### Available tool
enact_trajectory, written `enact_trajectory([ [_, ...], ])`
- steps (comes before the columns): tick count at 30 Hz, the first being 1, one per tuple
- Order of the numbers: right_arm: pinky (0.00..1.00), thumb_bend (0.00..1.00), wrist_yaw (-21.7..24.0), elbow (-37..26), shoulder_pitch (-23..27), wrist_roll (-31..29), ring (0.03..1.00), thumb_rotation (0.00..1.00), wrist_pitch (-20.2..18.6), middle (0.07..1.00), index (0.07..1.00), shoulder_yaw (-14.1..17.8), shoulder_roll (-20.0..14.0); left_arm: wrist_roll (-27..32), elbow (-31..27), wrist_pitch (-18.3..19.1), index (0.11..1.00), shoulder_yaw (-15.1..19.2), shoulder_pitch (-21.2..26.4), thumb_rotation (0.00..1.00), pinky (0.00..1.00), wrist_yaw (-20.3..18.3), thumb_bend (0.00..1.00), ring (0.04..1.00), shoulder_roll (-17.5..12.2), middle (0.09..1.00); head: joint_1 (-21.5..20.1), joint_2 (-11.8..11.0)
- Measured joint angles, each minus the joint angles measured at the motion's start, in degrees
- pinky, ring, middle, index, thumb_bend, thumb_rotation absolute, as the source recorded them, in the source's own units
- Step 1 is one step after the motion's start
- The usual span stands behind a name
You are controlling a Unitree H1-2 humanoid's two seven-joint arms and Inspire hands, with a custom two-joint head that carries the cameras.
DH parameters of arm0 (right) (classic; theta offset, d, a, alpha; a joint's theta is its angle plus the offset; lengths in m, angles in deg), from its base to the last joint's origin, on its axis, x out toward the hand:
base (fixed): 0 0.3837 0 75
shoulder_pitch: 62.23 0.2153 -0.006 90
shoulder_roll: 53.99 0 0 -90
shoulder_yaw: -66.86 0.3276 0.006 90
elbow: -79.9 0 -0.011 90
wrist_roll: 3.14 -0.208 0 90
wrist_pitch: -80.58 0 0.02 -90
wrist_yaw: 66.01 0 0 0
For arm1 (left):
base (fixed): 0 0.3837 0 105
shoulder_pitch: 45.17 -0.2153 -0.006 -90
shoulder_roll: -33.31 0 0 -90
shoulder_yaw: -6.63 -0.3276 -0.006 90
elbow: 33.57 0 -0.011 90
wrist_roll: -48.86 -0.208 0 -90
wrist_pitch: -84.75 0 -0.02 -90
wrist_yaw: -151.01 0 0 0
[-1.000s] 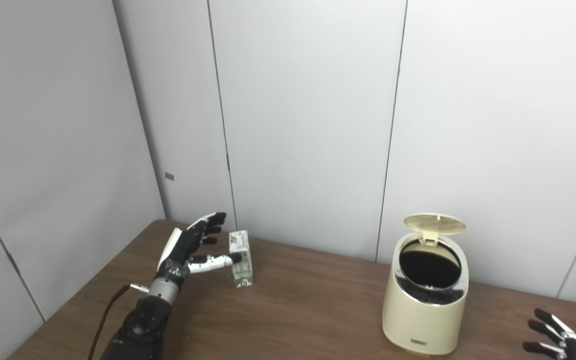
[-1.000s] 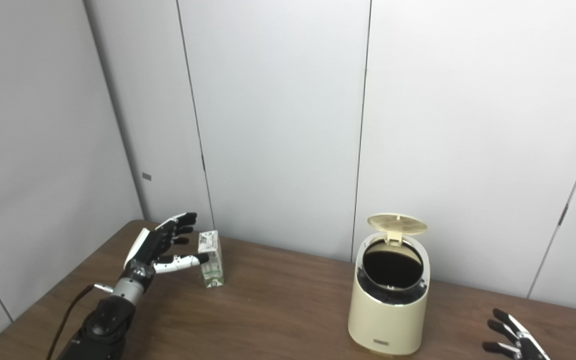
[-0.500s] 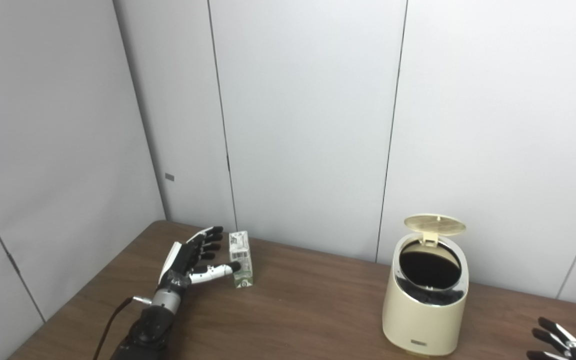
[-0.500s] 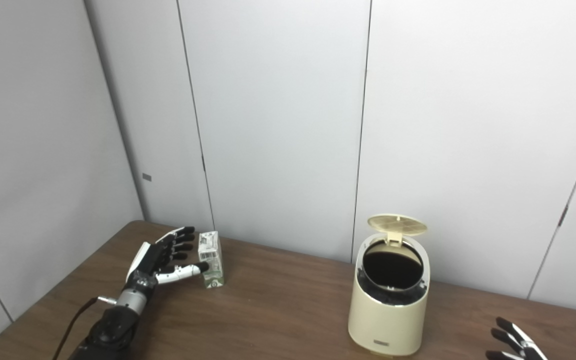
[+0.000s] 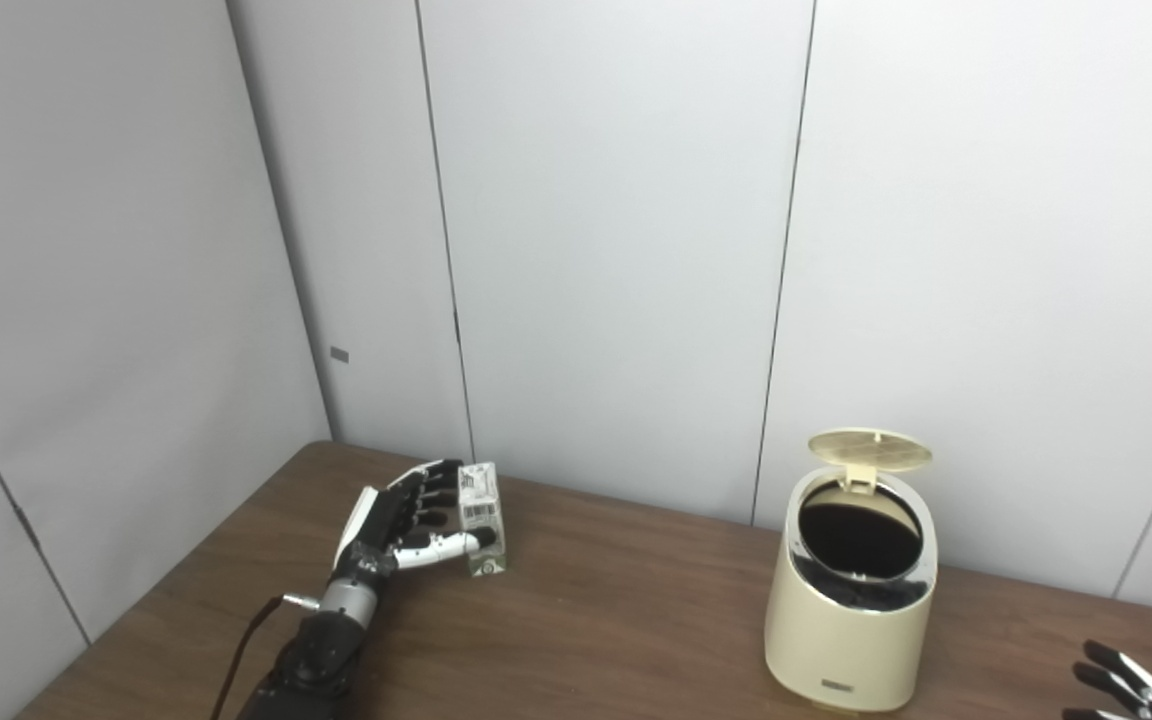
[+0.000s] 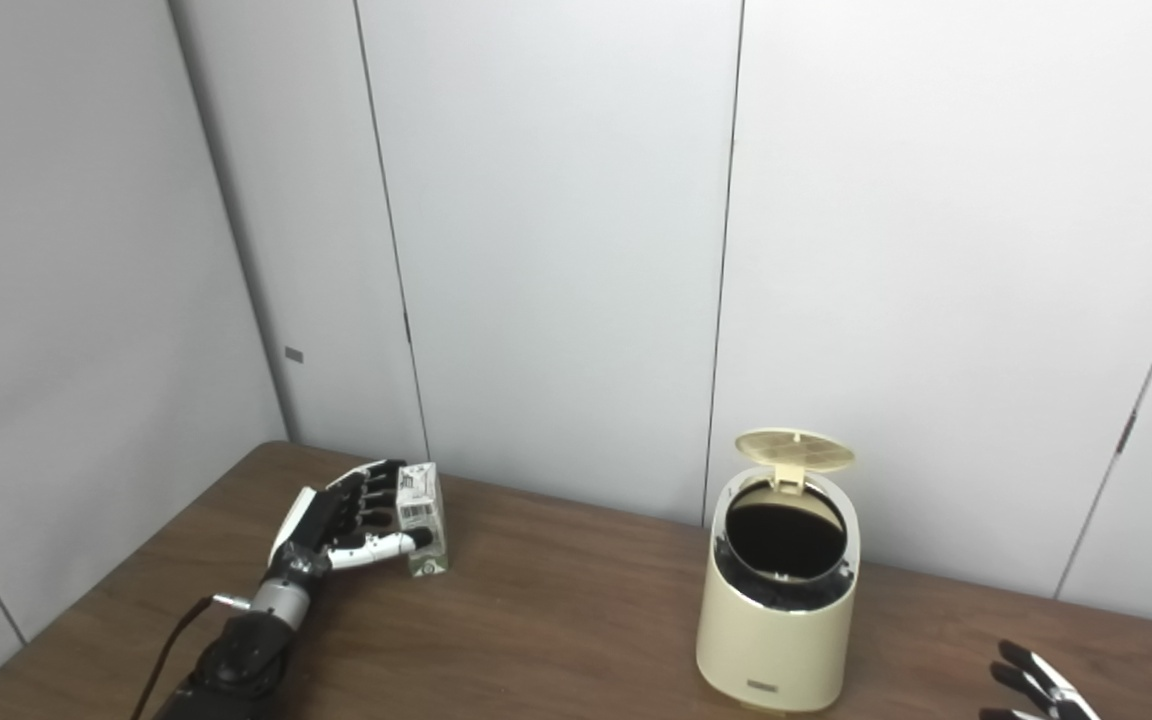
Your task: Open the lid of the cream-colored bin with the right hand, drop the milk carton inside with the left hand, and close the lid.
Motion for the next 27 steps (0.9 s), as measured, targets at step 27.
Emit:
enact_trajectory([
  [27, 0.54, 0.9, 0.01, -1.56, -0.71, 0.5, 0.764, 0.47, -1.4, 0.874, 0.894, 0.33, -0.25, -0.7, 1.39, -0.03, 0.493, -0.37, 1.68, 0.06, 0.43, 9.3, 0.51, 0.504, 3.58, 0.557, -0.44, 0.97],
])
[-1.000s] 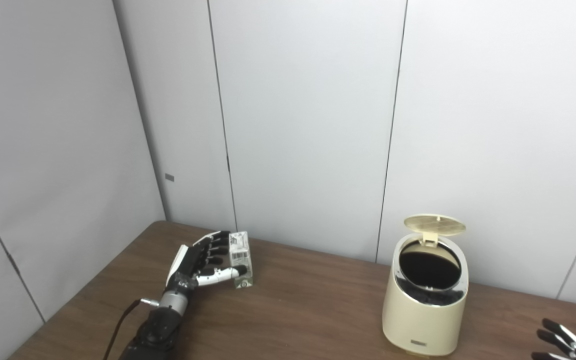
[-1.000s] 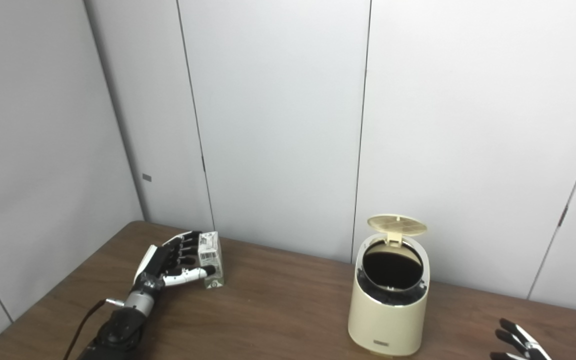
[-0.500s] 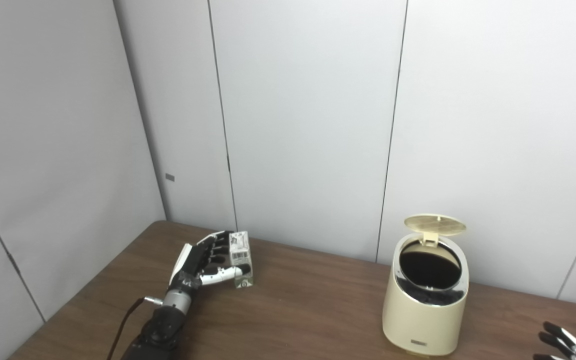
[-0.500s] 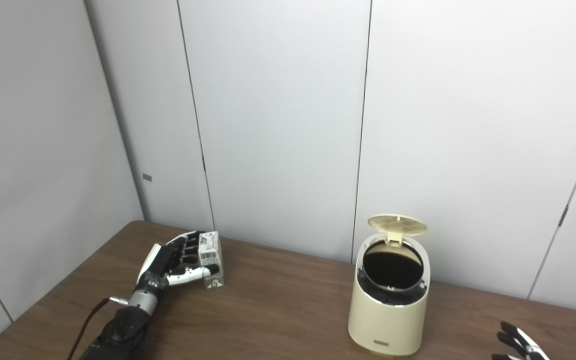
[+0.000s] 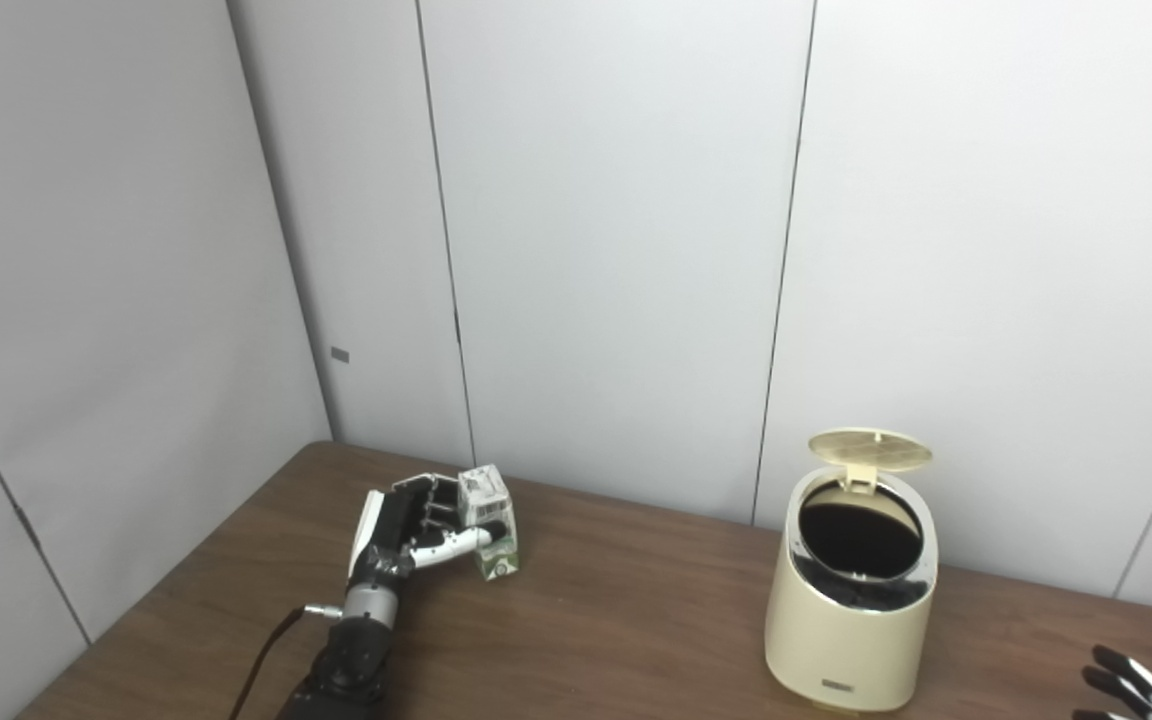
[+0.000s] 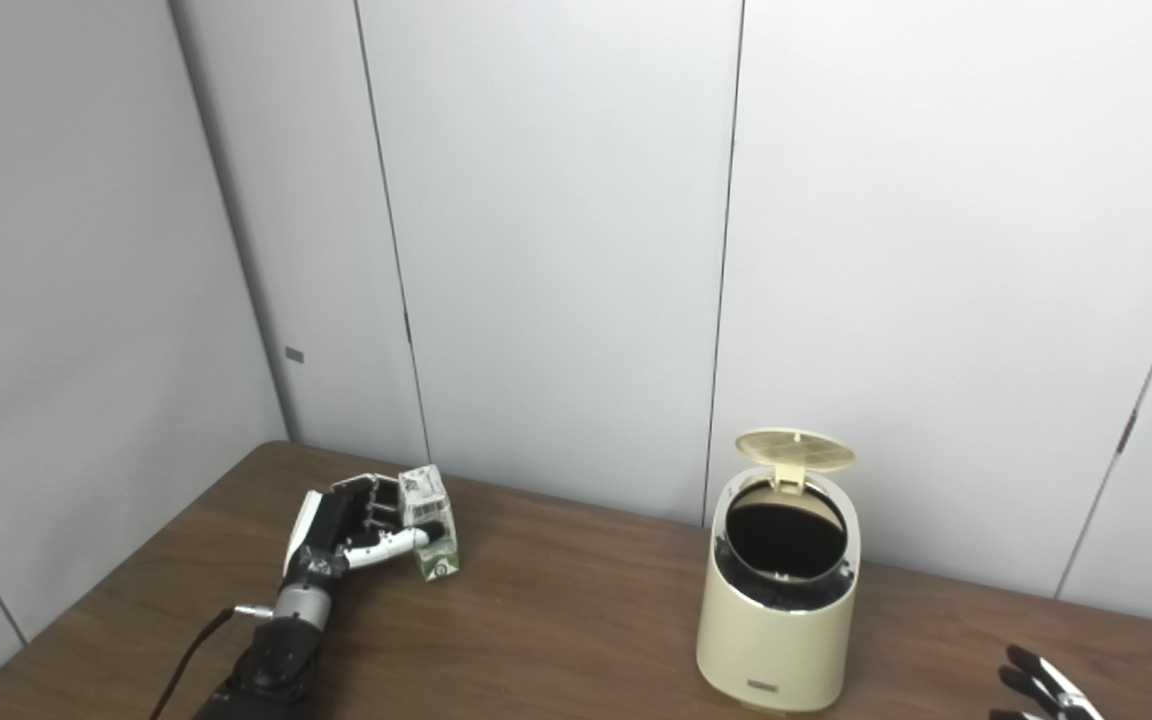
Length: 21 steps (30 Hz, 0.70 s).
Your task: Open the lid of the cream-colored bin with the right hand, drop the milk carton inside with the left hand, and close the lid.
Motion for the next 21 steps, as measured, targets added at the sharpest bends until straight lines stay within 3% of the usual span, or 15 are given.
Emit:
enact_trajectory([
  [4, 0.53, 0.91, 0.0, -0.28, -0.18, 0.05, 0.759, 0.48, -0.56, 0.868, 0.887, 0.01, -0.1, -0.2, 0.7, 0.0, 0.501, -0.15, 0.32, 0.01, 0.4, 1.41, 0.52, 0.477, 0.5, 0.485, 0.0, 0.09],
  [10, 0.53, 0.9, -0.02, -0.69, -0.46, 0.38, 0.748, 0.49, -0.8, 0.863, 0.881, 0.02, -0.13, -1.21, 0.07, 0.02, 0.5, -0.88, 0.21, 0.0, 0.38, 3.76, 0.52, 0.451, 0.82, 0.469, -0.79, 0.09],
  [21, 0.59, 0.86, -0.27, 0.25, -0.44, 0.71, 0.78, 0.43, -0.67, 0.887, 0.901, -0.04, 0.46, -2.4, -16.41, 0.6, 0.503, -0.86, -4.07, 0.0, 0.36, 3.64, 0.52, 0.43, 4.01, 0.472, -2.29, 0.26],
])
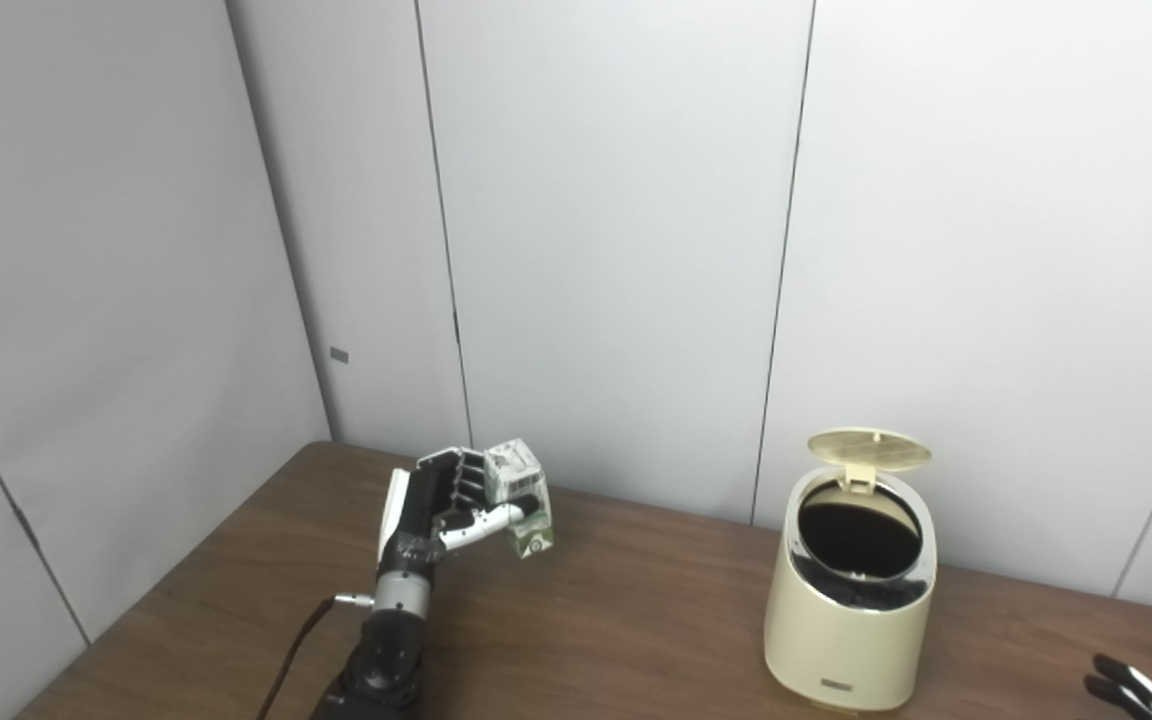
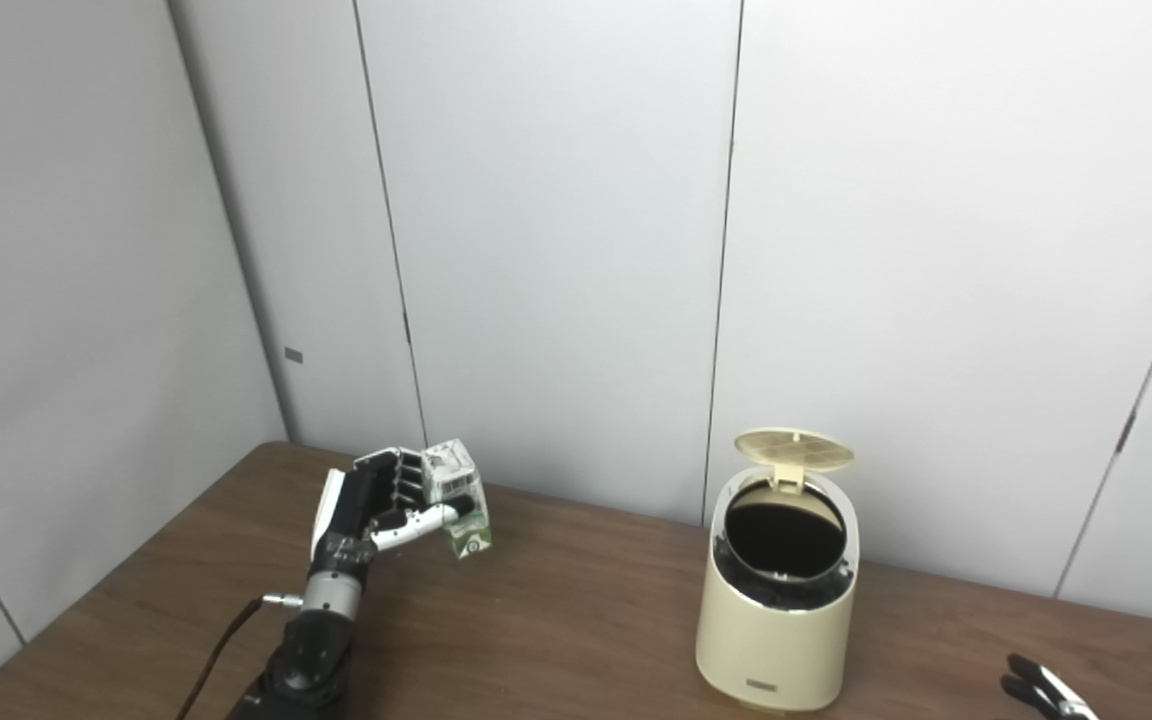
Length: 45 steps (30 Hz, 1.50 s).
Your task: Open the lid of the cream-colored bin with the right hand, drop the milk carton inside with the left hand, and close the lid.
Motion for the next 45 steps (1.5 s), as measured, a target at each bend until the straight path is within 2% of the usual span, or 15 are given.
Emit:
enact_trajectory([
  [6, 0.61, 0.83, 0.0, 0.08, 0.08, 0.01, 0.78, 0.37, 0.03, 0.885, 0.906, 0.01, 0.19, -2.32, -14.04, 5.69, 0.507, 0.0, -2.89, 0.0, 0.36, 0.12, 0.52, 0.435, 2.07, 0.465, -0.88, 0.09],
  [9, 0.62, 0.82, -0.06, 0.06, 0.3, 0.14, 0.785, 0.36, 0.02, 0.887, 0.908, 0.0, 0.72, -4.55, -21.8, 10.36, 0.502, 0.1, -3.43, 0.0, 0.36, 0.99, 0.52, 0.445, 3.5, 0.472, -1.93, 0.35],
  [12, 0.64, 0.79, -0.22, 0.04, 0.36, 0.63, 0.793, 0.32, 0.03, 0.888, 0.906, -0.03, 1.2, -6.31, -27.11, 13.65, 0.499, 0.03, -3.56, 0.0, 0.38, 1.82, 0.52, 0.458, 5.49, 0.477, -2.64, 0.53],
  [16, 0.76, 0.74, -0.16, -0.41, 0.37, -0.68, 0.844, 0.16, -0.17, 0.92, 0.934, 0.09, 1.42, -6.62, -32.4, 16.0, 0.502, -0.49, -4.46, 0.0, 0.37, 1.19, 0.52, 0.452, 8.07, 0.473, -5.44, 1.14],
  [18, 0.78, 0.73, -0.12, -1.25, 0.37, -0.94, 0.846, 0.12, -0.57, 0.919, 0.935, 0.08, 1.59, -6.64, -34.22, 16.57, 0.504, -0.97, -4.84, 0.0, 0.37, 0.19, 0.52, 0.447, 8.55, 0.469, -6.32, 1.23],
  [23, 0.79, 0.74, -0.14, -3.65, 0.51, -0.3, 0.843, 0.06, -2.14, 0.918, 0.934, -0.05, 1.9, -7.11, -36.19, 17.13, 0.505, -1.88, -5.1, 0.0, 0.4, -0.9, 0.52, 0.46, 8.6, 0.469, -8.61, 1.49],
  [29, 0.75, 0.75, -0.15, -4.0, 1.0, 0.01, 0.83, 0.0, -2.2, 0.919, 0.932, -0.25, 3.05, -6.93, -37.67, 17.35, 0.499, -3.17, -5.07, 0.0, 0.42, -2.15, 0.52, 0.478, 9.66, 0.476, -12.3, 1.76],
  [34, 0.72, 0.77, -0.25, -3.83, 1.4, 1.23, 0.828, 0.09, -2.11, 0.905, 0.92, -0.6, 3.31, -6.94, -37.97, 17.35, 0.498, -5.69, -4.16, 0.0, 0.42, -3.01, 0.52, 0.474, 12.11, 0.477, -13.97, 1.85],
  [42, 0.7, 0.77, -0.9, -1.93, 1.72, 3.54, 0.82, 0.14, -1.96, 0.902, 0.915, -0.71, 3.33, -6.39, -37.43, 17.1, 0.495, -7.99, -1.66, 0.0, 0.43, -3.96, 0.52, 0.484, 15.42, 0.48, -16.08, 2.2],
  [45, 0.69, 0.77, -2.05, -1.49, 1.72, 5.02, 0.81, 0.17, -0.63, 0.892, 0.909, -0.93, 3.31, -6.38, -35.81, 15.61, 0.493, -8.89, -1.66, 0.0, 0.43, -4.39, 0.52, 0.482, 16.73, 0.482, -16.26, 2.2],
])
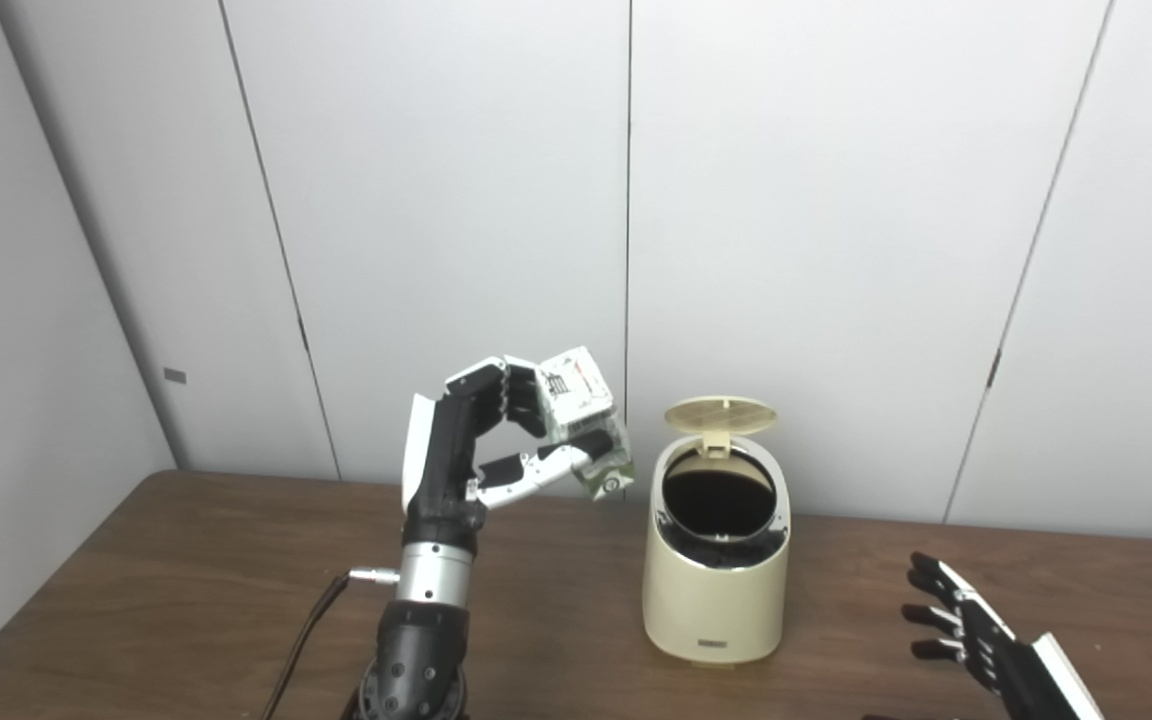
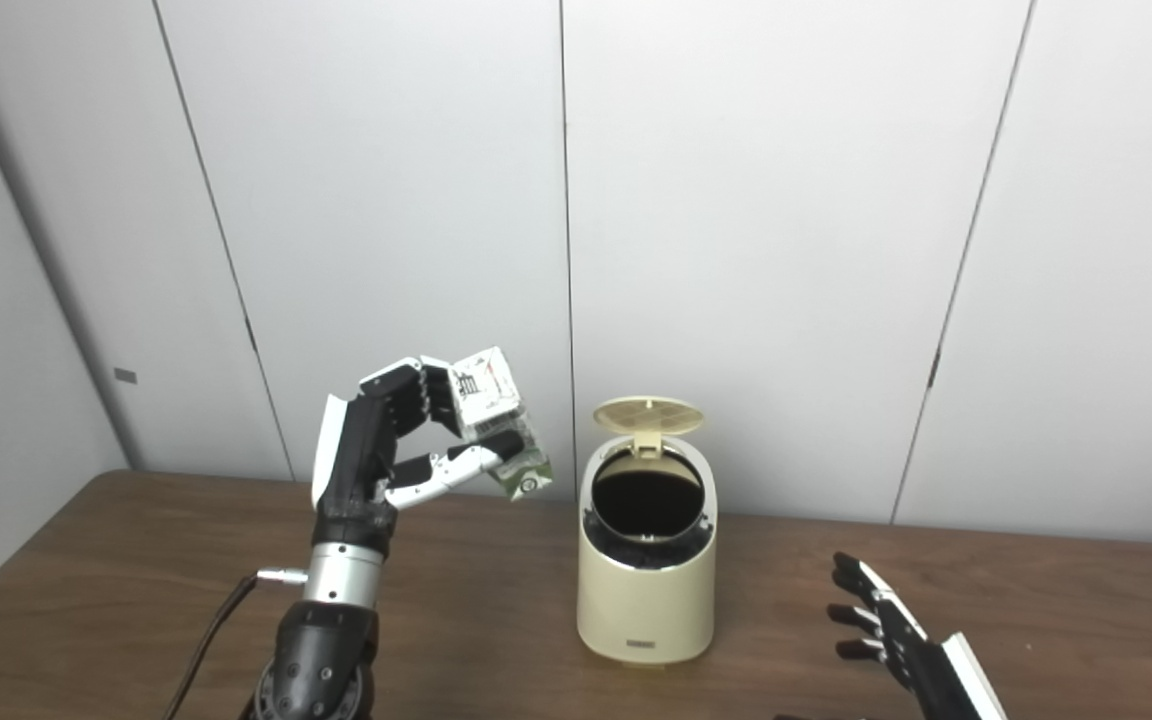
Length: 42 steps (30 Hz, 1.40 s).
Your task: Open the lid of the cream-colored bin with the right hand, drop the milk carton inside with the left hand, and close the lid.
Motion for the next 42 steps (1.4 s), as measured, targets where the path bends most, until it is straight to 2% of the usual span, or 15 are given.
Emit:
enact_trajectory([
  [12, 0.69, 0.78, -0.6, 0.25, -0.03, 2.17, 0.805, 0.25, 1.0, 0.889, 0.909, -0.85, 0.01, -1.14, 3.17, -1.04, 0.5, -1.32, 0.79, 0.0, 0.42, 0.04, 0.52, 0.482, 2.23, 0.477, -2.02, 0.44],
  [20, 0.68, 0.78, -0.72, 0.25, 0.02, 2.1, 0.802, 0.23, 1.0, 0.885, 0.903, -0.92, 0.49, -2.82, 7.94, -3.86, 0.503, -3.15, 1.98, 0.0, 0.43, 0.33, 0.52, 0.484, 3.24, 0.476, -3.34, 0.53],
  [26, 0.68, 0.78, -0.8, 0.24, 0.06, 2.1, 0.798, 0.22, 1.0, 0.879, 0.895, -0.93, 0.71, -4.47, 14.05, -9.34, 0.501, -3.47, 3.91, 0.0, 0.42, 3.21, 0.52, 0.471, 4.24, 0.474, -3.87, 0.61],
  [33, 0.69, 0.78, -1.33, 0.23, 0.09, 2.12, 0.809, 0.24, 1.0, 0.886, 0.902, -0.95, 1.02, -6.63, 19.56, -11.98, 0.499, -4.13, 5.64, 0.0, 0.41, 5.8, 0.52, 0.464, 6.21, 0.477, -4.31, 0.62],
  [39, 0.67, 0.78, -1.33, 0.13, 0.07, 2.11, 0.813, 0.24, 0.99, 0.894, 0.906, -1.01, 1.03, -7.67, 23.84, -16.01, 0.503, -4.31, 7.37, 0.0, 0.41, 8.57, 0.52, 0.458, 6.91, 0.473, -4.92, 0.53],
  [42, 0.68, 0.78, -1.39, -0.01, 0.03, 2.14, 0.805, 0.24, 0.93, 0.887, 0.899, -1.05, 1.26, -7.51, 25.7, -16.09, 0.502, -5.1, 8.22, 0.0, 0.4, 10.56, 0.52, 0.453, 6.83, 0.471, -5.1, 0.53],
])
